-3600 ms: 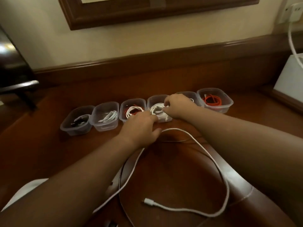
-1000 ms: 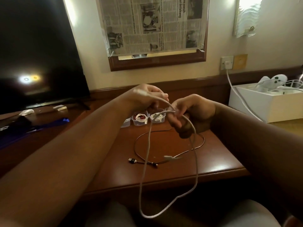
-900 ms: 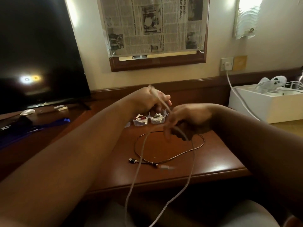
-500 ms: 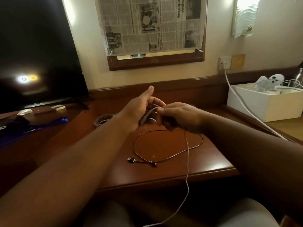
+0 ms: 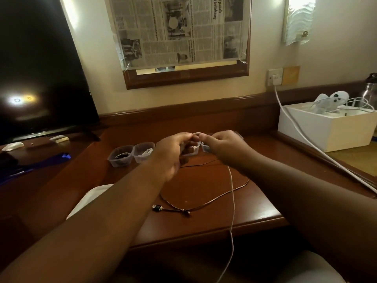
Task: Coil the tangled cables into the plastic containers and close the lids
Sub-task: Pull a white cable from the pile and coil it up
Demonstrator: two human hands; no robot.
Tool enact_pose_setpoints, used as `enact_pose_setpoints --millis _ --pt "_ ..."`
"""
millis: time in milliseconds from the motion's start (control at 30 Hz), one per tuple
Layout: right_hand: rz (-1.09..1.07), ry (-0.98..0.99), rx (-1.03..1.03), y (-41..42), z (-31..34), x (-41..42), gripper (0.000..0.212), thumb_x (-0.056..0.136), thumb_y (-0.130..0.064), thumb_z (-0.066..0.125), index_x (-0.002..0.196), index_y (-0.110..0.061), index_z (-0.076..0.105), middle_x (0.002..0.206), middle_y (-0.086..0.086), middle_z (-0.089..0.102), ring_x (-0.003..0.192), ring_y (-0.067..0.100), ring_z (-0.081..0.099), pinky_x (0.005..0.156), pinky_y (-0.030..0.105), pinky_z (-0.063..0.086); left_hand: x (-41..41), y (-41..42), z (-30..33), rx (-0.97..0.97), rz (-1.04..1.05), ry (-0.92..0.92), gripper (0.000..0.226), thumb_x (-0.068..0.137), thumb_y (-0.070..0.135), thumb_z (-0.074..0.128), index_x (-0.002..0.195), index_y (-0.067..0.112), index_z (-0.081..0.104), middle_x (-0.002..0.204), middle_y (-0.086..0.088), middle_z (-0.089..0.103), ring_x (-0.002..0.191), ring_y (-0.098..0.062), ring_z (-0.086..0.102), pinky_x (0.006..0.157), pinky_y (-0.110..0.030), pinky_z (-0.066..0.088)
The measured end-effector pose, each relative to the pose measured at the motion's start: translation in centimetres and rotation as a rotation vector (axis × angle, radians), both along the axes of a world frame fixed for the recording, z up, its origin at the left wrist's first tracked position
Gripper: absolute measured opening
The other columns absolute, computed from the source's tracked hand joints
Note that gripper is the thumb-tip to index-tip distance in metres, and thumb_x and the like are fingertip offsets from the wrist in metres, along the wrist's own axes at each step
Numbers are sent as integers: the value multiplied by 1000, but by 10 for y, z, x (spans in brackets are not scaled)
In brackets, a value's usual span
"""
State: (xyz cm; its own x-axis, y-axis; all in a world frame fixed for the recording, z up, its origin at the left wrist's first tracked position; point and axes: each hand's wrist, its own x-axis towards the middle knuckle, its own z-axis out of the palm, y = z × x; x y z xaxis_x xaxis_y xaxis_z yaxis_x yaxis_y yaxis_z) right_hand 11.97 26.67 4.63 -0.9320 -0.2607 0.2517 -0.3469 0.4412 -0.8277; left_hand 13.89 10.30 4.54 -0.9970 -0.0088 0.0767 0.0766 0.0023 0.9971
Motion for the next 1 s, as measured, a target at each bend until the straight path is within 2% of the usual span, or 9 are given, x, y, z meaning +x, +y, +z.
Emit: enact_pose_setpoints --millis 100,167,300,467,667,767,867,933,1000 --pt "179 -483 -367 -7 0 4 50 97 -56 47 109 -10 62 97 13 69 85 23 68 70 33 55 -5 6 -16 -20 -78 -81 19 90 34 63 98 25 78 113 -4 73 114 -28 63 100 -45 46" --pt "183 -598 -543 -12 -3 5 42 101 -47 44 115 -11 60 106 17 71 95 29 72 75 39 59 -6 11 -22 -154 -61 -27 14 85 33 72 92 24 79 115 1 72 115 -27 62 103 -52 46" --pt "116 -643 -559 -16 -10 0 38 105 -41 35 106 -13 60 80 5 67 60 14 63 50 28 47 -9 10 -23 -440 166 352 17 81 27 79 74 15 70 110 2 68 102 -17 66 84 -37 57" --pt "394 -776 -427 -17 -9 -6 40 101 -41 37 72 -16 50 58 -2 39 38 7 26 35 18 18 -18 2 -24 -19 -4 220 21 97 25 47 102 15 65 94 -5 68 89 -19 67 78 -33 55" --pt "536 -642 -779 -19 2 -11 31 102 -26 36 85 -11 56 71 3 51 58 14 46 54 24 40 -7 16 -41 225 -165 -58 20 95 24 45 91 12 60 78 -6 59 76 -21 56 73 -37 46" --pt "344 3 -455 -11 1 -21 26 106 -18 36 94 -12 58 84 3 62 77 15 61 72 25 53 4 20 -49 140 -196 -164 29 102 25 42 106 10 66 72 -2 55 65 -17 53 63 -32 49" --pt "258 642 283 2 -3 -32 15 99 -7 49 97 -18 59 95 -9 58 77 1 52 72 16 44 12 16 -51 -142 -229 -116 27 104 25 43 108 16 68 64 2 49 55 -12 46 55 -26 41" --pt "238 633 724 5 -8 -36 10 100 -16 50 96 -22 57 94 -12 52 74 4 46 70 24 37 12 7 -43 -368 -187 -18 21 103 21 47 104 21 68 61 3 48 52 -13 44 53 -28 38" --pt "202 428 760 3 -16 -34 26 105 -33 39 81 -26 47 80 -9 50 65 8 44 62 27 34 10 -3 -34 -631 -113 132 17 101 22 52 98 28 67 71 -2 61 60 -26 54 58 -38 46"
